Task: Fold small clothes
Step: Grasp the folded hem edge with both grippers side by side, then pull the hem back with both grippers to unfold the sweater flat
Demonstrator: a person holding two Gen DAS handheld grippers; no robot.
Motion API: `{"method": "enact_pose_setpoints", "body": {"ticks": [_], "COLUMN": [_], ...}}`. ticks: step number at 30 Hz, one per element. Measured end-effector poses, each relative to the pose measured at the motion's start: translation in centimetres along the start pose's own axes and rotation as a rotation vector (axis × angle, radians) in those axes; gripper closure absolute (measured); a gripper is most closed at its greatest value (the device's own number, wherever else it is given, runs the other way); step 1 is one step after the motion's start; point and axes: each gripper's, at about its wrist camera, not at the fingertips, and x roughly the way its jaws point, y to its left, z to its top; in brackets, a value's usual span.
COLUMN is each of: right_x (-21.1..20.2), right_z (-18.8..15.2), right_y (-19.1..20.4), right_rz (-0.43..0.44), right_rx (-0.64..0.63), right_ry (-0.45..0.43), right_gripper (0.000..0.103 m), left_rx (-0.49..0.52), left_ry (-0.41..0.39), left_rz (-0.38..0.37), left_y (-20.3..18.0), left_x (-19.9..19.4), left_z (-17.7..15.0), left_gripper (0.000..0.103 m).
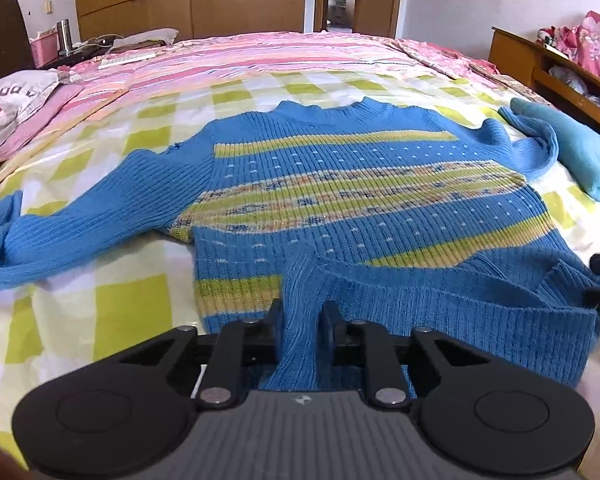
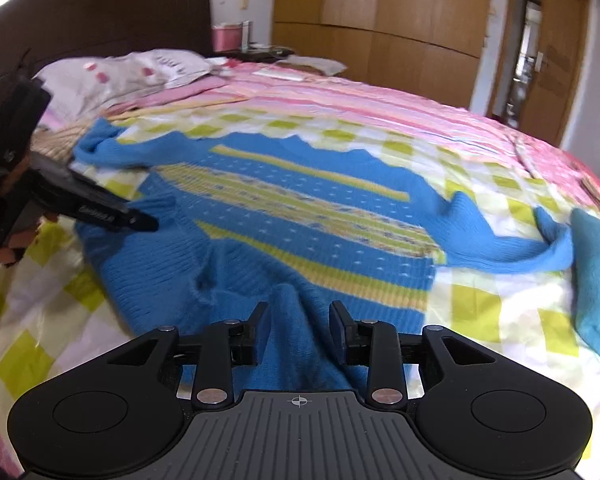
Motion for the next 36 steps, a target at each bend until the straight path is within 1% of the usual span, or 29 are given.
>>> {"method": "enact_pose_setpoints", "body": {"ticks": [3, 4, 6, 7, 8, 9, 11, 15, 20, 25, 28, 29, 30, 31, 33, 35, 36], "right_x": [2.0, 2.6, 2.8, 2.6, 2.1, 1.6, 0.2, -3.0, -6.6, -8.5, -9.3, -9.6, -10.0, -10.4, -10.8, -10.5, -10.2], "right_z": [0.0, 0.1, 0.3, 0.4, 0.5, 0.5, 0.4, -0.7, -2.6, -4.4, -5.0, -5.2, -5.2, -5.1, -4.9, -4.8, -5.0], "right_y": [-0.1, -0.3, -0.5, -0.5, -0.5, -0.4, -0.3, 0.6, 2.2, 3.7, 4.1, 4.1, 4.1, 4.1, 4.2, 4.6, 5.0], "right_rz": [-0.006, 0.009, 0.041, 0.046, 0.050, 0.060, 0.097, 0.161, 0.193, 0.213, 0.180, 0.169, 0.160, 0.149, 0.136, 0.116, 0.098], "right_rx": [0.005, 0.027, 0.055, 0.052, 0.044, 0.041, 0.043, 0.006, -0.077, -0.169, -0.198, -0.198, -0.197, -0.191, -0.175, -0.185, -0.205], "right_ry": [0.066, 0.089, 0.104, 0.102, 0.092, 0.087, 0.075, 0.067, 0.094, 0.151, 0.189, 0.186, 0.185, 0.173, 0.128, 0.090, 0.072], "right_gripper": [0.071, 0.071, 0.081, 0.084, 0.092, 0.095, 0.095, 0.096, 0.097, 0.102, 0.100, 0.093, 0.089, 0.087, 0.073, 0.064, 0.064], "left_rx": [-0.012, -0.014, -0.020, -0.027, -0.038, -0.051, -0.079, -0.086, -0.093, -0.065, -0.079, -0.082, -0.087, -0.094, -0.096, -0.066, -0.037], "left_ry": [-0.001, -0.001, -0.003, -0.005, -0.007, -0.014, -0.027, -0.041, -0.043, -0.046, -0.059, -0.067, -0.078, -0.090, -0.110, -0.114, -0.113], "left_rz": [-0.006, -0.006, -0.010, -0.016, -0.025, -0.039, -0.070, -0.087, -0.091, -0.029, 0.002, 0.014, 0.025, 0.027, 0.021, 0.017, 0.025], "left_y": [-0.1, -0.1, 0.0, 0.1, 0.3, 0.5, 0.8, 0.5, -0.5, -2.1, -2.2, -2.3, -2.3, -2.3, -2.6, -3.6, -4.3], "left_x": [-0.2, -0.3, -0.7, -1.0, -1.5, -2.0, -3.4, -6.5, -10.3, -12.8, -13.7, -14.0, -14.2, -14.5, -14.8, -14.6, -14.4], "left_z": [-0.1, -0.2, -0.4, -0.5, -0.7, -0.9, -1.6, -3.6, -6.8, -9.2, -9.8, -9.9, -10.0, -9.9, -9.8, -9.8, -9.8], "left_gripper": [0.086, 0.087, 0.089, 0.089, 0.090, 0.090, 0.090, 0.090, 0.090, 0.090, 0.090, 0.090, 0.090, 0.090, 0.089, 0.088, 0.087]}}
